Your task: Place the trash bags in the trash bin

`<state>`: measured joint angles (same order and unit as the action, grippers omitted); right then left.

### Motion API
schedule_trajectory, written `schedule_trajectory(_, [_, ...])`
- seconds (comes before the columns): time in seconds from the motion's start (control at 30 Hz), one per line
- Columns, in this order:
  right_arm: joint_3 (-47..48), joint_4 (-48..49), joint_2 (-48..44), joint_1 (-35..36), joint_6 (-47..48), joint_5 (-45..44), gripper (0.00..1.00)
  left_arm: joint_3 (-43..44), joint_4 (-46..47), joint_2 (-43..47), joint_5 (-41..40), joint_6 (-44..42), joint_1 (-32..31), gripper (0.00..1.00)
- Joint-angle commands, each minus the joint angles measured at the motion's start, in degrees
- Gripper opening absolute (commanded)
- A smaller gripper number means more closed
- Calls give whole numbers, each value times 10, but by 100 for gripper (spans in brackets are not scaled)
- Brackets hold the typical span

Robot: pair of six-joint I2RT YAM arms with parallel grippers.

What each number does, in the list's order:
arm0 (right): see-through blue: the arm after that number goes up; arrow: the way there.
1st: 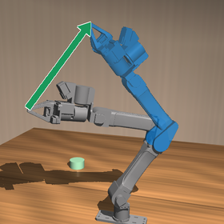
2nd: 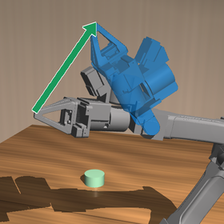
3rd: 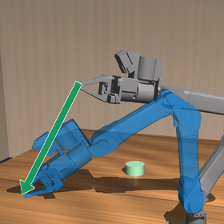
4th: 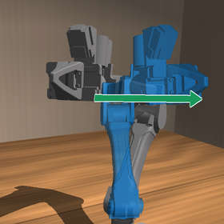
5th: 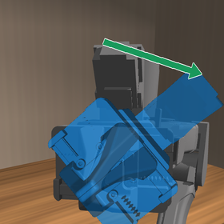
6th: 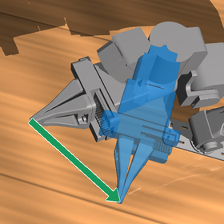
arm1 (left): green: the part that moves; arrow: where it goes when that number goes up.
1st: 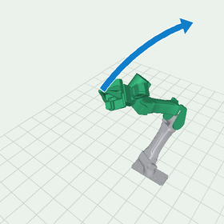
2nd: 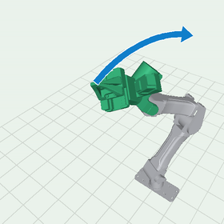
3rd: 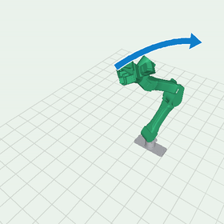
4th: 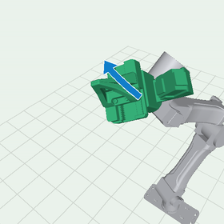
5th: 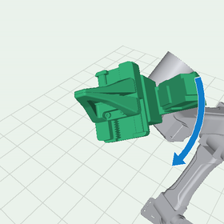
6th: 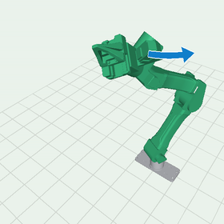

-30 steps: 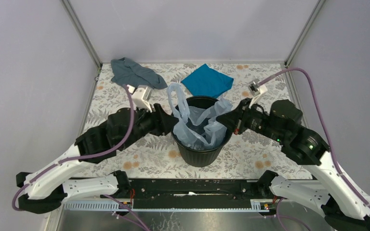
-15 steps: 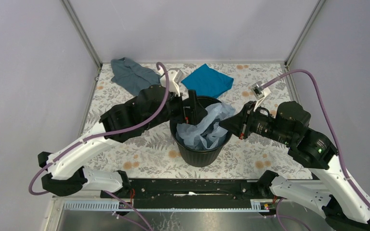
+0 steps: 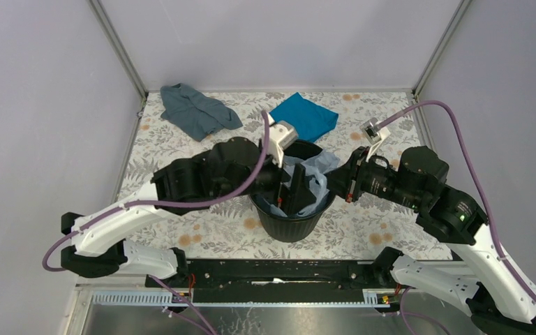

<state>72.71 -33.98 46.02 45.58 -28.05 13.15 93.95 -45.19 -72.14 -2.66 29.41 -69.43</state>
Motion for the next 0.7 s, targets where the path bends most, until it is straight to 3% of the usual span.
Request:
schedule_trajectory(0.0, [18,19,5,-1,6,12,0,18,56,3,-25,-43,-43,99])
schedule_trajectory(0.13, [20,18,6,0,3,11,0,-23,97,25,-72,-38,-60,99])
schedule_trajectory(0.23, [20,20,6,-1,1,10,0,-23,96,15,-90,-34,-63,93])
schedule_trajectory(0.4, [18,18,4,0,0,10,0,3,43,-4,-191,-1,-62,63])
schedule_trajectory(0.47, [16,13,-1,-1,4,2,0,16,8,-17,-225,14,-62,59])
schedule_trajectory(0.6, [22,-6,-6,0,9,-10,0,14,-8,-20,-231,23,-62,64])
schedule_trajectory(0.63, [23,-6,-7,0,10,-9,0,12,-9,-19,-236,25,-62,59])
schedule_trajectory(0.67, [23,-7,-8,-1,10,-8,0,13,-14,-17,-248,30,-62,47])
